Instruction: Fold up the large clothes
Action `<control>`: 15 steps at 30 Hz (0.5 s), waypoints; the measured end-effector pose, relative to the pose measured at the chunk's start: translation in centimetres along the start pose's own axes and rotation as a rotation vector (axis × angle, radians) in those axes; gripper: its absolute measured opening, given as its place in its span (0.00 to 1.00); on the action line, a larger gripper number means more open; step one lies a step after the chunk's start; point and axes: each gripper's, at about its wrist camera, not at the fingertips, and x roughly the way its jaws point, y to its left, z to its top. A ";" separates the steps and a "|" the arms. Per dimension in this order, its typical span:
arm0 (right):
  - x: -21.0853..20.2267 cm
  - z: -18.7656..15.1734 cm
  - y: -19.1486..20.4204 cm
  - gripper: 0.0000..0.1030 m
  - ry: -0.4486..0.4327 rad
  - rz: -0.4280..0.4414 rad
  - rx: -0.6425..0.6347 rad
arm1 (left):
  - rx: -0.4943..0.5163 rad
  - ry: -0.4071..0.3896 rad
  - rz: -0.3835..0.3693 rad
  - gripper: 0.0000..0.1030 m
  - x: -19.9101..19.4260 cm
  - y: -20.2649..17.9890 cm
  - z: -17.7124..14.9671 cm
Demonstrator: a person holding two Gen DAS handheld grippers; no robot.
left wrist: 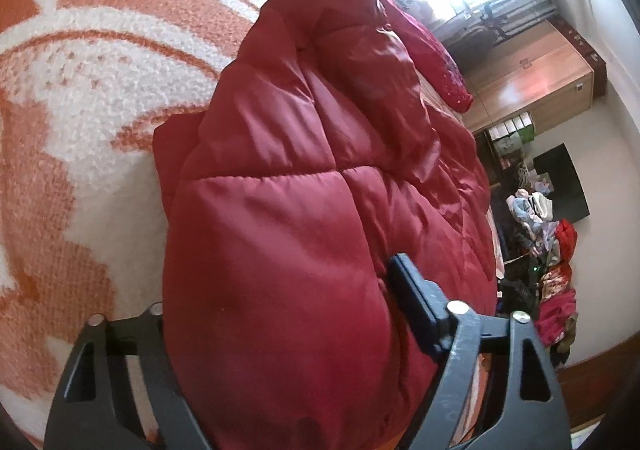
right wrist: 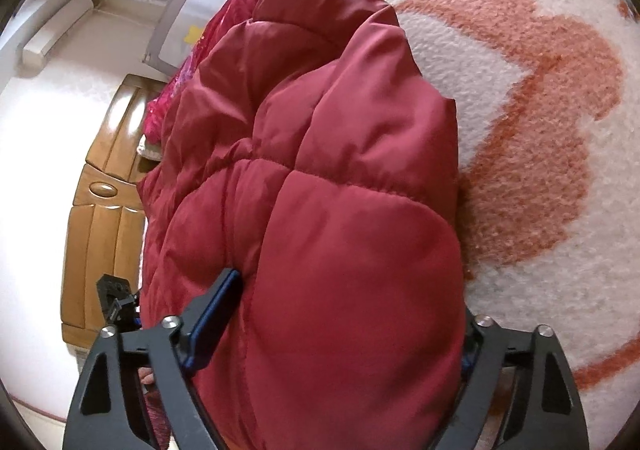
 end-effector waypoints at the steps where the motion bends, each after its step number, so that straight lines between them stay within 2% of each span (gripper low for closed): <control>1: 0.0 0.0 0.4 0.74 0.002 0.001 -0.002 | 0.010 -0.007 0.010 0.68 -0.1 -0.3 -0.1; 5: -0.2 -0.1 1.1 0.59 0.000 0.012 -0.012 | 0.050 -0.032 0.039 0.55 -0.7 -1.5 -0.2; 9: -1.0 -0.5 2.4 0.45 -0.015 0.006 -0.023 | 0.058 -0.052 0.023 0.45 -1.9 -2.1 -0.4; 15: -3.7 -2.4 5.0 0.36 -0.041 0.012 -0.059 | 0.074 -0.080 -0.016 0.38 -5.1 -3.2 -1.9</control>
